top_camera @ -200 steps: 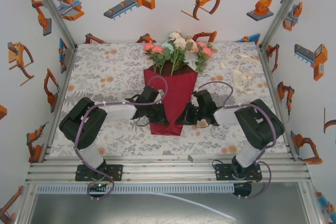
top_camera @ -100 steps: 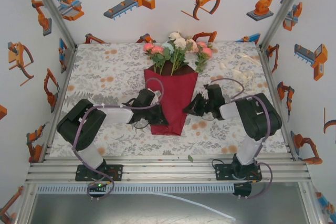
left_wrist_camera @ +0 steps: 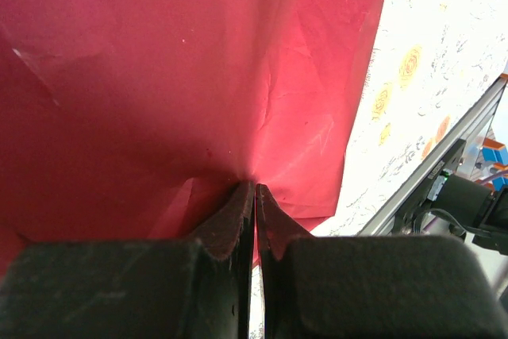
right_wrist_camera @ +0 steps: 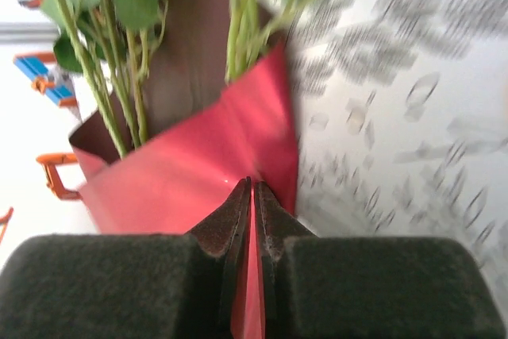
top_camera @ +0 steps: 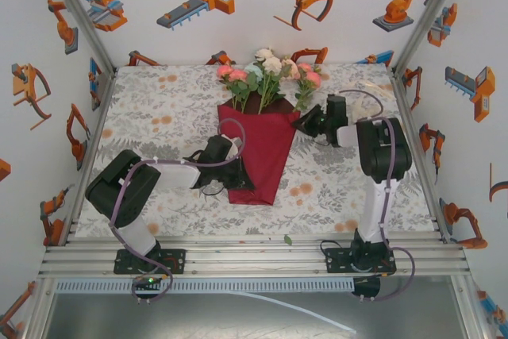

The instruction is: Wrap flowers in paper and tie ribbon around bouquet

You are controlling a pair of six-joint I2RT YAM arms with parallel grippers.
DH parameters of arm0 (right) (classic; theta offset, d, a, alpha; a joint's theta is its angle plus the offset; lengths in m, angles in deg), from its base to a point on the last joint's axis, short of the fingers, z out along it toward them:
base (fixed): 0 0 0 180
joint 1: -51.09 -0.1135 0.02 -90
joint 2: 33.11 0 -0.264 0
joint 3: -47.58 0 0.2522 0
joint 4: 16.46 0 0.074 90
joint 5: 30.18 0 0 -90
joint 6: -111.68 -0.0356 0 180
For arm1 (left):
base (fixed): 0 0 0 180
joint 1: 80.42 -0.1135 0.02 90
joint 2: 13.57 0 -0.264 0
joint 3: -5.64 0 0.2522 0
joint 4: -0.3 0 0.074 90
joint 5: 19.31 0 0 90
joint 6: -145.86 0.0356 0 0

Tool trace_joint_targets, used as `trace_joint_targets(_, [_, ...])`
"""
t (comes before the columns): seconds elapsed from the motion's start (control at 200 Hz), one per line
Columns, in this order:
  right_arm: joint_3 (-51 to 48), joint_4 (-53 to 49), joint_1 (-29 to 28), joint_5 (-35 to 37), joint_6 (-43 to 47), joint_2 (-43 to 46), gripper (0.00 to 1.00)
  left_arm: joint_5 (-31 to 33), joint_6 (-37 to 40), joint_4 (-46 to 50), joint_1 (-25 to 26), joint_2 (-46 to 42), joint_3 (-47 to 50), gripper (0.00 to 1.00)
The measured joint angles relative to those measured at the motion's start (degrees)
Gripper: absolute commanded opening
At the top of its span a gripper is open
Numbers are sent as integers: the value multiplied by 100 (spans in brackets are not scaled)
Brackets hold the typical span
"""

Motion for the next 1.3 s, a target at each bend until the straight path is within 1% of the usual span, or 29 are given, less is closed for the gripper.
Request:
trace_joint_targets(0.2, [850, -144, 151, 68, -103, -507, 12, 26, 2, -9, -11, -63, 55, 13])
trace_joint_targets(0.325, [1038, -380, 153, 42, -66, -439, 12, 70, 7, 22, -11, -107, 61, 20])
trace_joint_targets(0.421, [863, -734, 125, 63, 179, 50, 13, 138, 33, 125, -9, -153, -13, 26])
trace_joint_targets(0.491, [420, -992, 68, 81, 437, 817, 14, 212, 72, 214, -11, -214, -136, 34])
trace_joint_targets(0.551, [68, -1209, -15, 116, 682, 1534, 15, 262, 127, 260, -11, -284, -295, 39])
trace_joint_targets(0.651, [-334, -1556, -188, 190, 1091, 2555, 17, 352, 197, 282, -11, -424, -599, 42])
trace_joint_targets(0.746, [-601, -1875, -302, 243, 1390, 3139, 19, 391, 267, 289, -11, -562, -857, 44])
trace_joint_targets(0.846, [-804, -2271, -313, 356, 1611, 3418, 21, 415, 310, 304, -11, -651, -1064, 45])
trace_joint_targets(0.981, [-898, -2835, -310, 527, 1875, 3536, 24, 415, 385, 396, -11, -680, -1283, 46])
trace_joint_targets(1.156, [-898, -3165, -310, 658, 2129, 3615, 27, 413, 503, 564, -11, -680, -1598, 46])
trace_joint_targets(1.297, [-723, -3482, -271, 787, 2181, 3560, 36, 417, 647, 601, -13, -723, -1784, 49])
